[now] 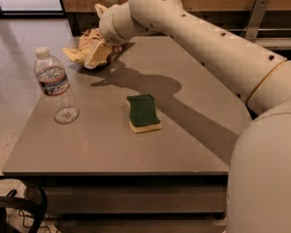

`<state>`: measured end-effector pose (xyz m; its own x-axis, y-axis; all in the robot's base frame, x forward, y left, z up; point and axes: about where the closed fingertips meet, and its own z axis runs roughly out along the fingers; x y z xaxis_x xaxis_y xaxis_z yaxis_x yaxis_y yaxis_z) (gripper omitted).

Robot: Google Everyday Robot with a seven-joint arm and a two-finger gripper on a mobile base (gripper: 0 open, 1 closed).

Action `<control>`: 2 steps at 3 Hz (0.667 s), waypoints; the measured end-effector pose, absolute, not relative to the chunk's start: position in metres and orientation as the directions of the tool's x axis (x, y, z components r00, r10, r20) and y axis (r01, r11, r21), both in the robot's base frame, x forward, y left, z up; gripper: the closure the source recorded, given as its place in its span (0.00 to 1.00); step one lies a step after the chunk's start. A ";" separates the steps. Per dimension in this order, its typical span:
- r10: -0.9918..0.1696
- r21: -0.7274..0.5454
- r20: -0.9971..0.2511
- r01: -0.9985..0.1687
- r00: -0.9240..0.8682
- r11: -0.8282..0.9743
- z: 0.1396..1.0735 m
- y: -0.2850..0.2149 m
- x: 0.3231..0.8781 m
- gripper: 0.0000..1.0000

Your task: Pick brown chip bag

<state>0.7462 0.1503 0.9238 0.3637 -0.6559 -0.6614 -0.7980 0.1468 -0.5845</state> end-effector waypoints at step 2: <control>-0.692 -0.566 -0.640 -0.814 0.333 0.131 0.917 0.159 0.751 0.00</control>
Offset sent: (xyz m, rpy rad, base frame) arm 0.0135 0.0097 -0.0069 -0.1221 0.0574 -0.0470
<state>0.7509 0.1590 0.9168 0.3333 -0.6921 -0.6402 -0.8142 0.1311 -0.5656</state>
